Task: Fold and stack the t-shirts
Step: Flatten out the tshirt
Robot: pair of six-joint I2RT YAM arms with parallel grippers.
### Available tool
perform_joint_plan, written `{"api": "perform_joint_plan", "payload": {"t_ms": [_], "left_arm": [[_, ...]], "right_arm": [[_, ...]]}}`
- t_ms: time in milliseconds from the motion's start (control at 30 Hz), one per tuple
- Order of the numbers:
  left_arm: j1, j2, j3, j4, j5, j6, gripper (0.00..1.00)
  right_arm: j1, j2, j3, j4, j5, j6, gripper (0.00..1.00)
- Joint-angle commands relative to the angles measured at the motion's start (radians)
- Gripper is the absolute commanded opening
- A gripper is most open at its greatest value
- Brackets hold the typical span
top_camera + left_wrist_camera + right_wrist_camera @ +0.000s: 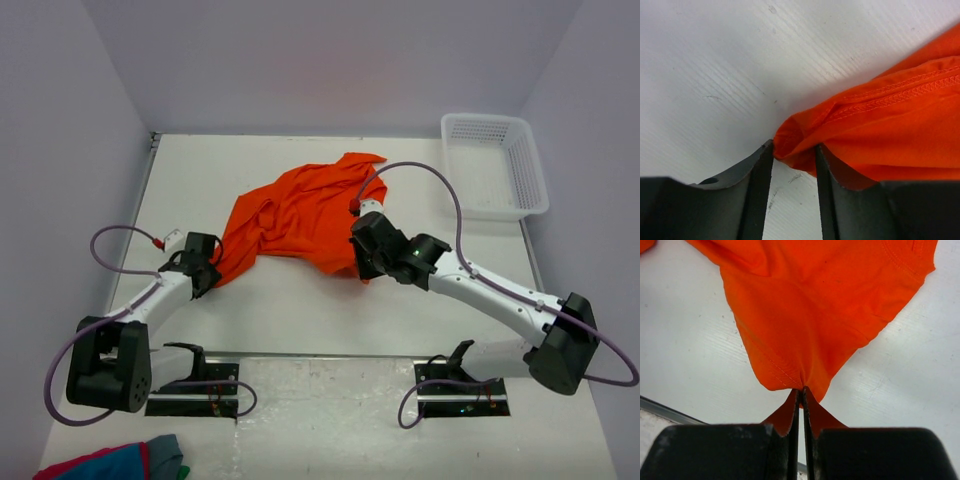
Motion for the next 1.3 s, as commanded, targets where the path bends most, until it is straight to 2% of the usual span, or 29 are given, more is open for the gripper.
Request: {"api": "perform_joint_plan", "payload": {"t_ms": [0,100,200,233,367,467,600,733,900,1033,1267], "left_arm": [[0.045,0.011,-0.012,0.068,0.047,0.028,0.39],[0.084,0.009,-0.014,0.085,0.077,0.041,0.25],[0.097,0.006,-0.004,0.076,0.090,0.058,0.02],[0.097,0.000,0.008,0.065,0.091,0.061,0.00],[0.097,-0.081,0.028,0.020,0.105,0.068,0.00],[0.095,-0.179,0.081,-0.076,0.091,0.090,0.00],[0.095,-0.320,0.222,-0.174,0.067,0.129,0.00],[0.095,-0.393,0.359,-0.237,0.063,0.155,0.00],[0.095,-0.475,0.495,-0.193,0.142,0.208,0.00],[0.095,-0.503,0.587,-0.123,0.269,0.281,0.00],[0.095,-0.508,0.865,-0.098,0.363,0.426,0.00]], "right_arm": [[-0.016,-0.043,0.001,-0.029,0.008,-0.013,0.00],[-0.019,-0.054,0.010,-0.049,0.019,-0.010,0.00],[-0.024,-0.066,0.027,-0.069,0.050,-0.002,0.00],[-0.024,-0.071,0.032,-0.087,0.080,0.000,0.00],[-0.057,-0.066,0.073,-0.146,0.178,-0.002,0.00],[-0.108,-0.075,0.137,-0.181,0.244,-0.023,0.00],[-0.209,-0.103,0.236,-0.203,0.280,-0.100,0.00],[-0.298,-0.114,0.352,-0.213,0.314,-0.143,0.00],[-0.309,-0.117,0.470,-0.207,0.366,-0.167,0.00],[-0.309,-0.146,0.585,-0.180,0.387,-0.230,0.00],[-0.300,-0.235,0.829,-0.163,0.326,-0.367,0.00]]}}
